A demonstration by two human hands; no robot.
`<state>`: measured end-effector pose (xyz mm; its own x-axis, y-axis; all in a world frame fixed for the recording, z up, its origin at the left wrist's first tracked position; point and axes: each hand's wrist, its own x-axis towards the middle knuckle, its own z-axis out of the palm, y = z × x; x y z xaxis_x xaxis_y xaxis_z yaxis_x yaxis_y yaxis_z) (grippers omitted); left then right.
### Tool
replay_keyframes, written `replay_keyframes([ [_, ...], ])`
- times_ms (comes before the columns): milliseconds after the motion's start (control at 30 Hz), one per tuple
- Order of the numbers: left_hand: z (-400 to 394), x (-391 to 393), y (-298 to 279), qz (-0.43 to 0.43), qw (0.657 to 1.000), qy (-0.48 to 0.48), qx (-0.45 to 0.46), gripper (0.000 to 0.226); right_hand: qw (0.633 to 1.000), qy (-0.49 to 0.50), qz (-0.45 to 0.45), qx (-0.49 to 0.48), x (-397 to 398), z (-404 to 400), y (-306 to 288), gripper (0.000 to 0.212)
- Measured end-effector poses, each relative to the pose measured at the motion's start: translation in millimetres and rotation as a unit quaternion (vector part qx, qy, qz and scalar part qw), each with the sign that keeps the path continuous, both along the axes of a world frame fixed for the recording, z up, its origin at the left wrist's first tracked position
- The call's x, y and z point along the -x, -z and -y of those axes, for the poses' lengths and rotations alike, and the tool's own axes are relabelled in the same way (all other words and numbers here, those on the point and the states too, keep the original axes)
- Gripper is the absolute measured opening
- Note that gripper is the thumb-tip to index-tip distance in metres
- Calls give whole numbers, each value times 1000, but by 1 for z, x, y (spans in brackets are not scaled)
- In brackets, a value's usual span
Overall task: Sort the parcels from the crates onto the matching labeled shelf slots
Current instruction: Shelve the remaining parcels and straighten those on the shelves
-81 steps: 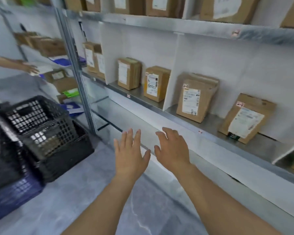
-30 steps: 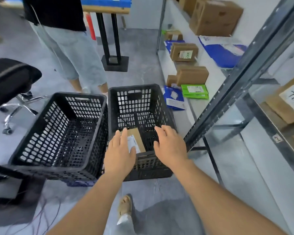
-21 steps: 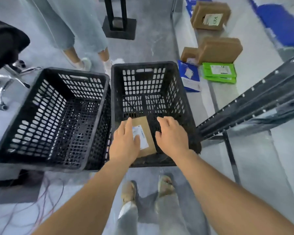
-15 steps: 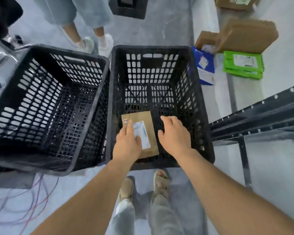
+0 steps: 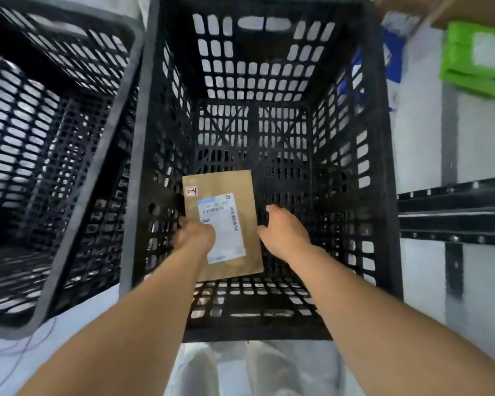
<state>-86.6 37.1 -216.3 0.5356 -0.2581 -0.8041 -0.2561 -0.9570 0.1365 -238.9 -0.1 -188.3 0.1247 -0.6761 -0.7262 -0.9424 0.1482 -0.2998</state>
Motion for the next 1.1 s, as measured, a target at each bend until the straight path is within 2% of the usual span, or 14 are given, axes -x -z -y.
replay_keyframes([
  [133, 14, 11, 0, -50, 995, -8, 81, 58, 993, 97, 54, -28, 10, 17, 17, 34],
  [233, 21, 12, -4, -76, 989, -22, 123, 60, 975, 190, 112, -18, 15, 34, 21, 53],
  [300, 18, 8, 1, -99, 988, -46, 111, 65, 967, 222, 122, -37, 22, 38, 26, 62],
  [433, 2, 6, 4, -150, 985, -64, 55, 82, 952, 204, 97, -205, 30, 22, 35, 68],
  [500, -4, 8, 4, -171, 981, -73, 57, 84, 938, 209, 122, -247, 28, 15, 34, 61],
  [567, -3, 6, -4, -181, 978, -80, 62, 82, 935, 215, 157, -234, 27, 15, 27, 52],
  [667, 0, 2, -26, -187, 974, -87, 95, 78, 935, 226, 188, -197, 27, 21, 9, 52],
  [933, 9, -16, -122, -265, 951, -39, 154, 74, 926, 258, 200, -190, 29, 34, -86, 43],
  [1000, 9, -22, -150, -286, 941, 2, 181, 77, 923, 262, 223, -172, 32, 33, -118, 48],
  [1100, 10, -33, -196, -309, 918, 68, 237, 79, 920, 259, 271, -116, 38, 26, -171, 72],
])
